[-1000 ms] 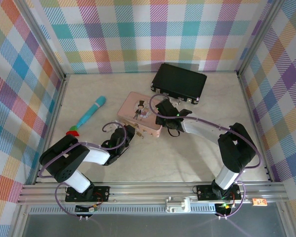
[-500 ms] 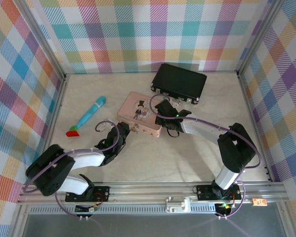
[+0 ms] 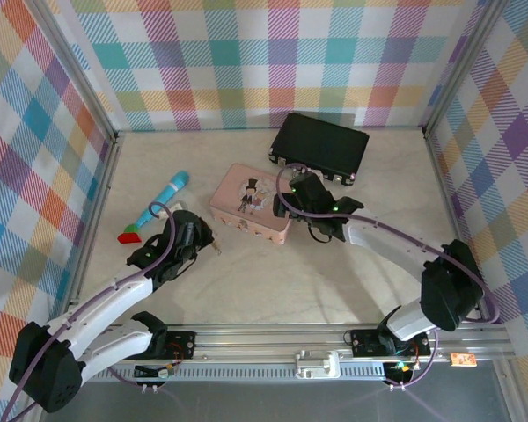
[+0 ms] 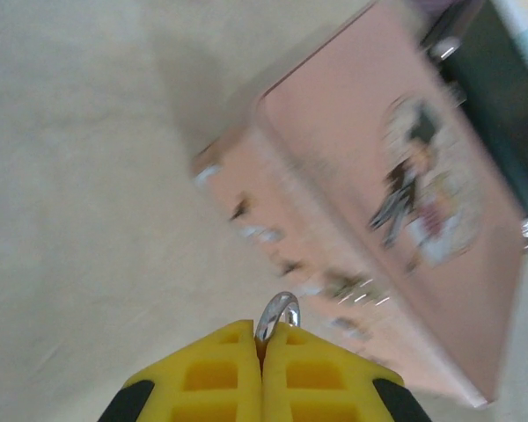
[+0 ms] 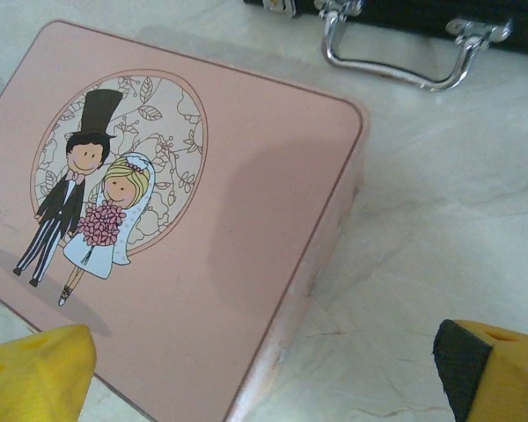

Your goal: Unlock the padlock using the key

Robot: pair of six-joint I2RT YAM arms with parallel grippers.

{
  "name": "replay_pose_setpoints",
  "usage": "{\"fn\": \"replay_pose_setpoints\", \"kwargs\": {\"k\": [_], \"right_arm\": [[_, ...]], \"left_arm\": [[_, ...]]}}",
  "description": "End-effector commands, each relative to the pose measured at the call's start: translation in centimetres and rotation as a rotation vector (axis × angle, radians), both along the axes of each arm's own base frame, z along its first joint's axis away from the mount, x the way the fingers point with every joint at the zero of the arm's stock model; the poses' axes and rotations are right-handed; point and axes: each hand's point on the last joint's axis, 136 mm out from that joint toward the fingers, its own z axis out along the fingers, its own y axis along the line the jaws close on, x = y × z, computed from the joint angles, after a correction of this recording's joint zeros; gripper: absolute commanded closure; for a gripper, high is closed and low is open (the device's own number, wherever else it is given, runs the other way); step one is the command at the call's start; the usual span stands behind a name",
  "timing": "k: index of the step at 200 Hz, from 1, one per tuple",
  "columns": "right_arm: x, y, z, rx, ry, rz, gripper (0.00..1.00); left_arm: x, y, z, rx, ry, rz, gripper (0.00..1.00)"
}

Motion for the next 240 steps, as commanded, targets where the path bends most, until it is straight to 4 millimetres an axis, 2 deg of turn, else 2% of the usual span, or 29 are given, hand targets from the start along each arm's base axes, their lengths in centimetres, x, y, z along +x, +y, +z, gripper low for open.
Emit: {"fn": "replay_pose_setpoints", "kwargs": {"k": [1,26,39,65,110,128,142,160,175,198,220,240], "right_arm": [[-0.5,-3.0,-0.2,-0.112,-0.012,-0.011,0.01],[-1.1,-5.3,-0.5,-0.129,-0.014,-0.051,0.01],[-1.4,-6.3,-0.6,-0.136,-0.025,-0.072,0.01],[-1.7,-7.9,-1.1,-0.114,-0.041,-0.1,0.01],[-1.2,-11.4,-1.4,-0.065,-0.063,-0.151,0.01],[-0.5,-13.3,-1.6,-0.085,-0.079,-0.175,0.01],[0.1,-14.9,-2.1,-0.13,-0.072,-0.189,0.01],[0.8,-17.5,-3.1,-0.174,-0.046,-0.241,0.01],[1.4,-19.3,-3.9,-0.205,-0.035,-0.269,0.01],[2.4,-21.7,-5.1,-0.287,-0.048,-0.291,0.01],[3.5,-23.5,-7.0,-0.325,-0.042,-0.306,0.01],[4.9,-23.3,-7.3,-0.308,-0.126,-0.288,0.01]], "left_arm": [[-3.0,1.1,-3.0,0.108,0.166,-0.085,1.0],[-3.7,1.1,-6.1,0.104,0.266,-0.095,1.0],[-3.6,1.0,-7.1,0.103,0.285,-0.096,1.0],[-3.1,0.9,-8.3,0.096,0.296,-0.077,1.0],[-1.6,1.0,-9.0,0.134,0.293,-0.06,1.0],[-1.2,0.9,-9.1,0.146,0.296,-0.064,0.9],[-1.0,0.9,-9.1,0.153,0.3,-0.063,0.7],[-0.7,1.3,-8.4,0.17,0.283,-0.052,0.45],[-0.4,1.7,-7.3,0.183,0.254,-0.038,0.35],[0.4,2.7,-4.8,0.212,0.186,-0.013,0.28],[1.7,4.9,-1.8,0.298,0.091,0.025,0.24],[3.1,7.9,1.3,0.45,0.003,0.094,0.15]]}}
